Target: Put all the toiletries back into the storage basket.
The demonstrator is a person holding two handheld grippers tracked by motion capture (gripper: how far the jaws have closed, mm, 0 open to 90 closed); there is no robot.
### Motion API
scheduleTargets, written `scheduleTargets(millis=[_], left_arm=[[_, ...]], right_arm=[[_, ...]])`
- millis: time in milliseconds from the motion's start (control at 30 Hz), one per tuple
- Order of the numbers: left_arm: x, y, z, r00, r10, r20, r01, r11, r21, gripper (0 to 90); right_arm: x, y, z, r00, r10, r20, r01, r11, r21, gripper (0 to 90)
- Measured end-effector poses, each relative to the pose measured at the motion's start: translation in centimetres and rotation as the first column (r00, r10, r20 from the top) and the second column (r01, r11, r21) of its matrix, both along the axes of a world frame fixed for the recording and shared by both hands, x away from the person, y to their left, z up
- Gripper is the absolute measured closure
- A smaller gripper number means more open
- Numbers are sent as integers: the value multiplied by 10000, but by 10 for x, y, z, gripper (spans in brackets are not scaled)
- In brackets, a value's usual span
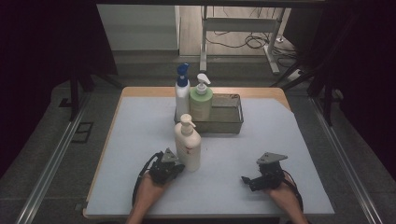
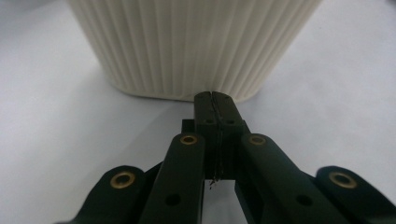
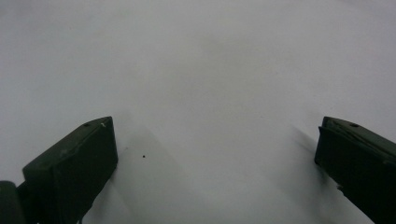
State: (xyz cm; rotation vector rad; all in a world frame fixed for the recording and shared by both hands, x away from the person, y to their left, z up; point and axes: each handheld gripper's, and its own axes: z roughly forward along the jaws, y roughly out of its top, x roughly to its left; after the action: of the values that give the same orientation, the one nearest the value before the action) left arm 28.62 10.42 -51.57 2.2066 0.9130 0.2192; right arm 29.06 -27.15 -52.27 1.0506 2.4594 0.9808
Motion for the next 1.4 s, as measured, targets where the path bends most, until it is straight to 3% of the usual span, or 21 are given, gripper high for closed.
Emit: scheduleTargets(millis=[333, 467, 667, 933, 1400], left_arm=[[2, -14, -2, 10000, -53, 69, 55, 9998, -190, 892], [0, -11, -1, 10000, -1, -27, 1, 9998, -206, 841], [-7, -3, 1, 9995, 323, 2, -323, 9991, -270, 694], [-16, 3, 2, 9975, 682, 183, -682, 9977, -17, 494], [-37, 32, -3, 9836, 1799, 129, -1800, 9836, 122, 141]], right_arm=[[0, 0, 0, 10000, -19, -5, 19, 10000, 2, 0], [0, 0, 0, 10000, -18, -10, 18, 10000, 0, 0], [1, 1, 1, 10000, -29, -66, 29, 10000, -25, 0], [1, 1, 2, 9999, -17, -169, 16, 10000, -84, 0], [-2, 3, 14, 9996, 245, -122, -243, 9996, 116, 7]])
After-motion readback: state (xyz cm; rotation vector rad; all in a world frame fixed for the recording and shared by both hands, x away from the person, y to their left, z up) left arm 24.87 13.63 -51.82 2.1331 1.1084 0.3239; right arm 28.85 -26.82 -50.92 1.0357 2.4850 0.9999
